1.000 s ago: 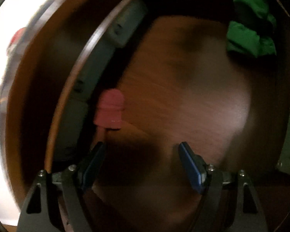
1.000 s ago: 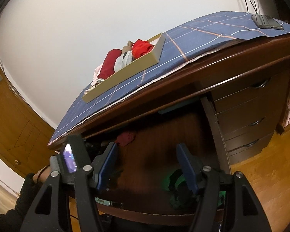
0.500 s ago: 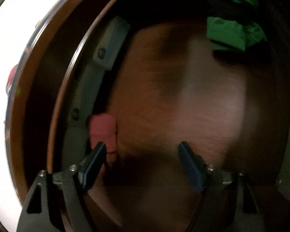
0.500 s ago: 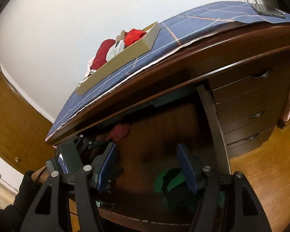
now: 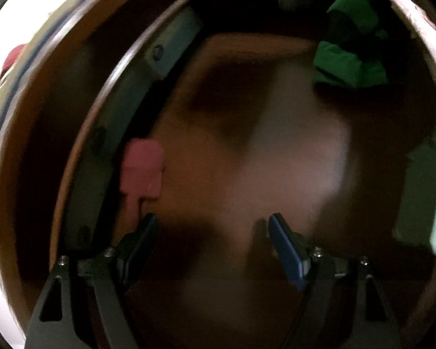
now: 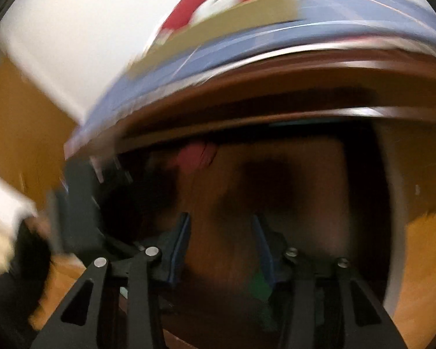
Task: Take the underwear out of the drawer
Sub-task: 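Lower both tools from the tray down into the open drawer, then grasp the dark red sock with right gripper while left gripper reaches into drawer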
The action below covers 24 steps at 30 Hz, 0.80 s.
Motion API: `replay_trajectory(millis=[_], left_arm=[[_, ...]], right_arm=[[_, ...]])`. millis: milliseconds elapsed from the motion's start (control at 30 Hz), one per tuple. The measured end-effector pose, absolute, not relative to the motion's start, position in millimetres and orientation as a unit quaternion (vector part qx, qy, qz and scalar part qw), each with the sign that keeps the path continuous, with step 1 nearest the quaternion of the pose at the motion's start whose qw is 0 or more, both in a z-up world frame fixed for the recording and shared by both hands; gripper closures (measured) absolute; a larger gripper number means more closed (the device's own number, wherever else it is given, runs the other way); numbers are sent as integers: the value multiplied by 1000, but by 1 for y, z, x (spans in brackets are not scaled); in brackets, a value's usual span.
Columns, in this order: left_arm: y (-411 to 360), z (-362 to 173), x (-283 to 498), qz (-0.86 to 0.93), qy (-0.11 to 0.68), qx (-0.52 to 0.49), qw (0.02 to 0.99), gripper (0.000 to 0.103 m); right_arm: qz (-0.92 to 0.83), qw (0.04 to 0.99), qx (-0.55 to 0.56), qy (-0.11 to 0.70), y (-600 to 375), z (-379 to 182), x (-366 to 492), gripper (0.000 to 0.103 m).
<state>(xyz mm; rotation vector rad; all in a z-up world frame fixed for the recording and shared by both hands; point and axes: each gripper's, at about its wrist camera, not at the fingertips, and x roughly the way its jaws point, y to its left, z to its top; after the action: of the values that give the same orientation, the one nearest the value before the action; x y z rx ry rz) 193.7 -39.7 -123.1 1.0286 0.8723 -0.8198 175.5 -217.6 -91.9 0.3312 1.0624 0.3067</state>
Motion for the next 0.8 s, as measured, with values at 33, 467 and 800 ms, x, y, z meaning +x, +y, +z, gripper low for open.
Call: replay_trajectory(millis=[33, 467, 800], left_arm=[[-33, -116, 193, -364, 396, 456, 709, 24], [47, -55, 180, -263, 436, 218, 833, 24], [84, -41, 168, -261, 426, 140, 855, 23]], right_arm=[[159, 837, 104, 513, -203, -91, 184, 57], [277, 780, -321, 461, -81, -129, 209, 79], [188, 800, -461, 335, -45, -167, 208, 87]])
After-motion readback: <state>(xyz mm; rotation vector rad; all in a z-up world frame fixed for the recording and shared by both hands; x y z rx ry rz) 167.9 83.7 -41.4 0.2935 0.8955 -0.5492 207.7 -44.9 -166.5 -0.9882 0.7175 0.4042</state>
